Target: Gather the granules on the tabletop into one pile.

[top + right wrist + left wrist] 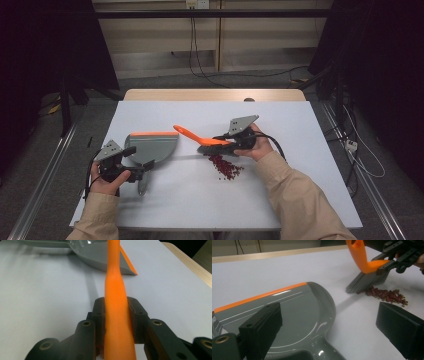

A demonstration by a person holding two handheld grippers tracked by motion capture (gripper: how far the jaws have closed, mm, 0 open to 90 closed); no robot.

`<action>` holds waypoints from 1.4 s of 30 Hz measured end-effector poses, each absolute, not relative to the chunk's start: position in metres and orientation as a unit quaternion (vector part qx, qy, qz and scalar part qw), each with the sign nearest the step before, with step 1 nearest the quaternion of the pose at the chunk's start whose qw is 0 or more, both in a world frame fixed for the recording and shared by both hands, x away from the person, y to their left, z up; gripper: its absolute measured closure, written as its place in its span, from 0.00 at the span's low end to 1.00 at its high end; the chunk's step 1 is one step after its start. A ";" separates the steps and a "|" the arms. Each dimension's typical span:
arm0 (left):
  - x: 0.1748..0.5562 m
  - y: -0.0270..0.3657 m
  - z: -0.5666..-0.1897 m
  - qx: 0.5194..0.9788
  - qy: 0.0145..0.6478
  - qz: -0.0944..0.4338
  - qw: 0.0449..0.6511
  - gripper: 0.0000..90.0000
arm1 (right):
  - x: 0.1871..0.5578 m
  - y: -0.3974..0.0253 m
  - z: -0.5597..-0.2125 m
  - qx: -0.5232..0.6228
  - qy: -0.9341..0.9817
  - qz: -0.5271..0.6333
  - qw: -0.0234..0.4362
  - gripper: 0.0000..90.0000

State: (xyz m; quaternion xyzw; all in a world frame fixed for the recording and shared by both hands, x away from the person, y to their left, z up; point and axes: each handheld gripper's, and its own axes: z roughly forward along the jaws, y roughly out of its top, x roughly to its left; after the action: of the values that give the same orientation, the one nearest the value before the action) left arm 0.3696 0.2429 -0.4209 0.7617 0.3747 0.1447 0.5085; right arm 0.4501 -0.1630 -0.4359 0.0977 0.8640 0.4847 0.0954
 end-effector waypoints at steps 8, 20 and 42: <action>0.370 0.241 -0.420 0.762 0.372 0.145 0.510 0.08 | 0.431 -0.183 -0.436 0.115 0.858 0.491 0.096 0.79; 0.371 0.240 -0.420 0.763 0.370 0.143 0.511 0.08 | 0.434 -0.185 -0.428 0.136 0.836 0.520 0.108 0.79; 0.371 0.241 -0.421 0.764 0.370 0.141 0.510 0.08 | 0.430 -0.180 -0.431 0.160 0.827 0.528 0.104 0.79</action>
State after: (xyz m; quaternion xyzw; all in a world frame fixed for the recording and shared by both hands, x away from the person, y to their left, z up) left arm 0.3709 0.2406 -0.4213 0.7638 0.3697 0.1413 0.5099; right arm 0.4295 -0.1803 -0.4314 0.1596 0.8273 0.5285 0.1039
